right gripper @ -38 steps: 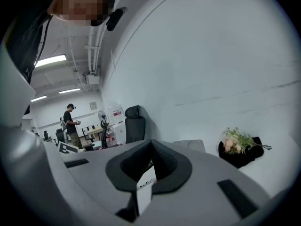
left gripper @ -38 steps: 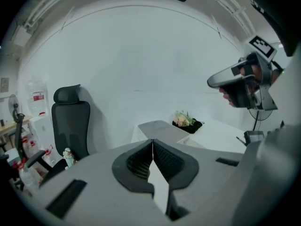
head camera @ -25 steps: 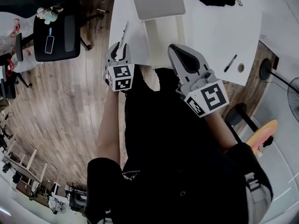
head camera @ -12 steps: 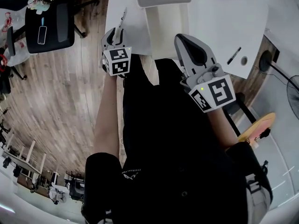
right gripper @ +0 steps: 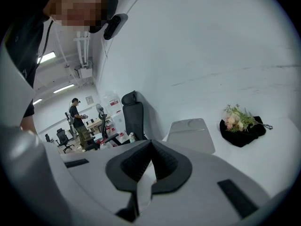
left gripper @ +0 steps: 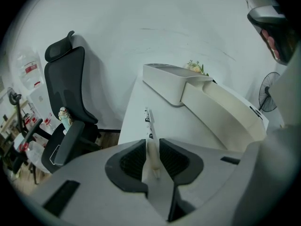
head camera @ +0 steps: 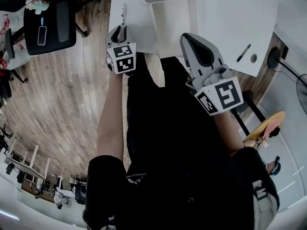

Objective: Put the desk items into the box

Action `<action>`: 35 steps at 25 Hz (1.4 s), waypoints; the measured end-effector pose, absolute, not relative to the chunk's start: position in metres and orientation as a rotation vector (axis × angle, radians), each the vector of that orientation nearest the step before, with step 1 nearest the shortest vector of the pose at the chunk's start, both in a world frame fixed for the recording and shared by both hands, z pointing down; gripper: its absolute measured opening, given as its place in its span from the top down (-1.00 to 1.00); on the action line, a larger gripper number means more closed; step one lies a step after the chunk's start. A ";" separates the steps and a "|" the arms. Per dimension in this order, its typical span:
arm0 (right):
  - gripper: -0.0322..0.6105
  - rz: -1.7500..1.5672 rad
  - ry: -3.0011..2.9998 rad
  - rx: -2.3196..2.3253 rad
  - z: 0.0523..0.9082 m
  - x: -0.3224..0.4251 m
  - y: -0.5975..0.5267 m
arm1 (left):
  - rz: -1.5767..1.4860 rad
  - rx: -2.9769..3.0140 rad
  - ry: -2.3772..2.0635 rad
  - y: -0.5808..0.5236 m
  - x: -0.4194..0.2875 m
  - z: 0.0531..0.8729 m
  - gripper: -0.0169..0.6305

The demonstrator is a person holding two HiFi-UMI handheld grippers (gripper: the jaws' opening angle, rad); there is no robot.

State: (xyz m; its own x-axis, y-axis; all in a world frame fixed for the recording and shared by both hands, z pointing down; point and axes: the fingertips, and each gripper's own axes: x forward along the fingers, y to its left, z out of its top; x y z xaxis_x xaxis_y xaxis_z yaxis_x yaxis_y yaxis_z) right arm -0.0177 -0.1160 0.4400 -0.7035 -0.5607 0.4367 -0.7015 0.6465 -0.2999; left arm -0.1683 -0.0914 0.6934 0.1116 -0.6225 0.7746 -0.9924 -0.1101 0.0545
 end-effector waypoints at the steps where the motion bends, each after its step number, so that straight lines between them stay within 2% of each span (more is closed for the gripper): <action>1: 0.90 0.654 -2.563 1.012 0.440 -0.018 -0.114 | 0.809 1.803 -1.568 -0.091 -0.168 0.693 0.67; 4: 0.90 0.647 -2.564 1.012 0.439 -0.020 -0.111 | 0.807 1.778 -1.559 -0.091 -0.170 0.694 0.76; 19: 0.90 0.597 -2.591 1.036 0.423 -0.024 -0.106 | 0.696 1.801 -1.588 -0.088 -0.171 0.647 0.77; 35: 0.90 0.507 -2.670 1.017 0.389 -0.034 -0.101 | 0.450 1.994 -1.731 -0.096 -0.171 0.510 0.77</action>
State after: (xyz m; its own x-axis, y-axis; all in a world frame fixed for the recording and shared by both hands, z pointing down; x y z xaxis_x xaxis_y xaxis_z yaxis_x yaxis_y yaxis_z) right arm -0.0341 -0.1013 0.3895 -0.7295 -0.5940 0.3390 -0.6769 0.6980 -0.2337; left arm -0.1714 -0.0960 0.5104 0.1554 -0.8365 0.5255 -0.9865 -0.1034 0.1270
